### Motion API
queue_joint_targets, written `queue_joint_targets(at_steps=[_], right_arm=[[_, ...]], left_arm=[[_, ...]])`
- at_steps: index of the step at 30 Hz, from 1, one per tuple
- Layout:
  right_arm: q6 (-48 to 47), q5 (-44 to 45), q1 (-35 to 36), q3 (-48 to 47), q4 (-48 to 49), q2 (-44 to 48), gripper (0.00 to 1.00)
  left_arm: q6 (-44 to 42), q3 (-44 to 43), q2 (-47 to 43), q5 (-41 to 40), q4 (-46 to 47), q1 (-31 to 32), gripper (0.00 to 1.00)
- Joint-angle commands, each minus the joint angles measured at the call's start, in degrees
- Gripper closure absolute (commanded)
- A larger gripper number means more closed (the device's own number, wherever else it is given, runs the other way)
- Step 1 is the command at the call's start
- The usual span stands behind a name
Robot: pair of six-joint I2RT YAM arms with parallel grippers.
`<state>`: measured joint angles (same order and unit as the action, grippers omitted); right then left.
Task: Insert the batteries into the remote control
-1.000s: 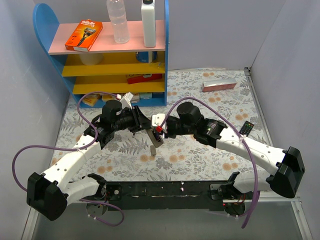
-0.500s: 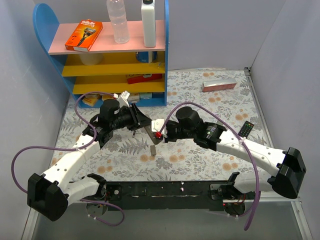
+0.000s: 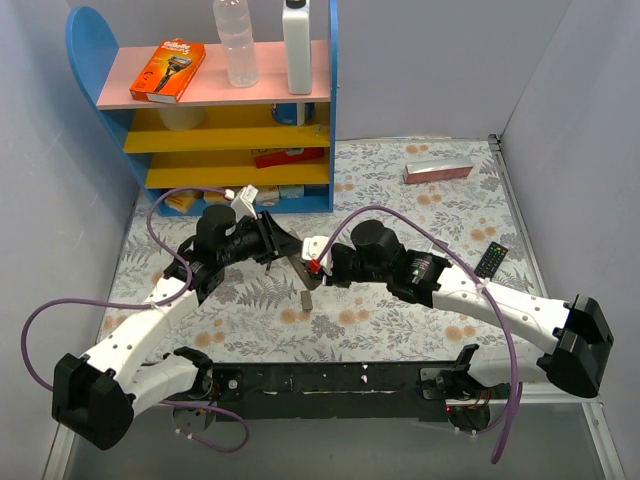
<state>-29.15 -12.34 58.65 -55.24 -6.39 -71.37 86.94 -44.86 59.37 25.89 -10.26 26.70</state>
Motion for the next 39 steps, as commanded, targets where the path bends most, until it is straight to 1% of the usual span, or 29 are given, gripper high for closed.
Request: queue_joint_targets(at_steps=[1,2,3,5,7,9,10,11,14,22,28,31,34,35,39], right_arm=[[11.89,5.66,0.41,1.98,0.06,0.88,0.65],[13.4,5.31,0.41,1.63,0.59,1.32,0.59],[14.72,4.96,0.41,1.37,1.03,1.85,0.55],[19.03,4.95,0.41,0.93,2.0,2.12,0.5],[21.4,5.04,0.41,0.14,2.09,2.03,0.48],[25.88,7.06,0.32,-0.13,2.44,2.29,0.47],[26.76,7.15,0.41,-0.13,3.13,2.47,0.45],[28.43,6.72,0.41,-0.21,3.49,2.64,0.41],[30.72,6.62,0.41,-1.62,3.32,2.47,0.35],[35.03,8.03,0.32,-2.85,4.19,-0.17,0.35],[36.62,9.35,0.41,-3.29,4.64,-1.92,0.37],[36.79,9.79,0.41,-3.47,4.55,-2.8,0.39],[36.88,10.67,0.41,-3.38,4.81,-3.33,0.45],[36.97,10.93,0.41,-3.38,4.72,-3.42,0.49],[37.14,10.93,0.41,-3.29,4.72,-3.95,0.51]], left_arm=[[-2.29,2.84,-6.37,1.19,9.56,0.02,1.0],[-2.91,5.11,-7.68,0.92,9.99,0.11,1.0],[-3.35,6.09,-8.22,0.4,9.91,0.02,1.0],[-4.05,8.46,-9.27,-0.22,11.93,0.02,1.0],[-4.41,9.7,-10.24,-0.14,13.6,0.11,1.0],[-5.11,10.93,-10.86,0.56,15.17,0.02,1.0],[-5.54,11.37,-11.12,0.57,15.44,0.02,1.0],[-6.33,11.72,-11.38,0.3,15.53,0.02,1.0],[-7.22,13.48,-12.53,-0.22,15.97,0.02,1.0],[-6.34,14.45,-12.88,0.65,17.56,0.02,1.0],[-5.73,14.54,-13.14,0.83,18.08,0.02,1.0],[-5.64,14.36,-12.88,1.36,18.52,-0.07,1.0],[-5.46,14.19,-12.71,1.71,18.79,0.02,1.0],[-5.37,14.1,-12.7,1.62,18.87,0.02,1.0],[-5.46,14.27,-12.44,1.62,19.05,0.02,1.0]])
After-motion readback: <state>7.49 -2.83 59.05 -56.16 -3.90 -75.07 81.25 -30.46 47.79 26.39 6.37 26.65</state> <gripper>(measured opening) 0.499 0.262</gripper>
